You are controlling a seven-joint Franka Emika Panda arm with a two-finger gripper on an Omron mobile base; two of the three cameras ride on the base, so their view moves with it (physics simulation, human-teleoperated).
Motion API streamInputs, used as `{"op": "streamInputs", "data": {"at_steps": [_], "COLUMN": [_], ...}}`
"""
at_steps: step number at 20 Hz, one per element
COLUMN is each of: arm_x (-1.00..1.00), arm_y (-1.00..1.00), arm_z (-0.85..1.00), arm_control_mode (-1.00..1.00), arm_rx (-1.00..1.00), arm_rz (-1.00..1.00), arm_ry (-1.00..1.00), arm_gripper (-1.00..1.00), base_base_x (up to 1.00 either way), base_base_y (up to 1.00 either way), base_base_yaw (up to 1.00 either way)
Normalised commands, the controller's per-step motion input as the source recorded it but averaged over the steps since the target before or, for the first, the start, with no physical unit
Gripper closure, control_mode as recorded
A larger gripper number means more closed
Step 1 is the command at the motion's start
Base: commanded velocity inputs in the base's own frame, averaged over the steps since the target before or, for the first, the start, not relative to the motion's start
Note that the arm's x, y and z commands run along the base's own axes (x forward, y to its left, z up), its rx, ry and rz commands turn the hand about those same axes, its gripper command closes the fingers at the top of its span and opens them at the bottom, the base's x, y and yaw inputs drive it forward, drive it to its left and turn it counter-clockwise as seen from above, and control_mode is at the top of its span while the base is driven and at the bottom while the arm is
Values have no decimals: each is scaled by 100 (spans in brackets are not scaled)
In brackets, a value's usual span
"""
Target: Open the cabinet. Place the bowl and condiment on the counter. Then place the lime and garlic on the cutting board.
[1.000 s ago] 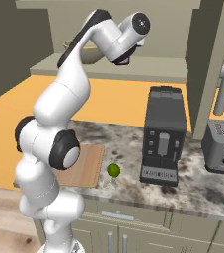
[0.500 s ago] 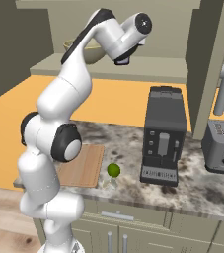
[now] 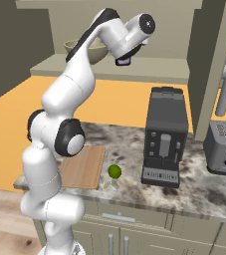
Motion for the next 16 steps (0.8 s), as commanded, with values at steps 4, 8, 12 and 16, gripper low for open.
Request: {"op": "streamInputs", "data": {"at_steps": [4,8,12,16], "arm_x": [25,26,26,26], "arm_y": [-3,-2,-6,-8], "arm_z": [0,0,0,0], "arm_control_mode": [-100,-100,-100,-100], "arm_rx": [0,0,0,0], "arm_rz": [2,2,2,2], "arm_ry": [0,0,0,0], "arm_gripper": [-100,-100,-100,-100], "base_base_x": [0,0,0,0], "base_base_y": [0,0,0,0], "base_base_yaw": [0,0,0,0]}}
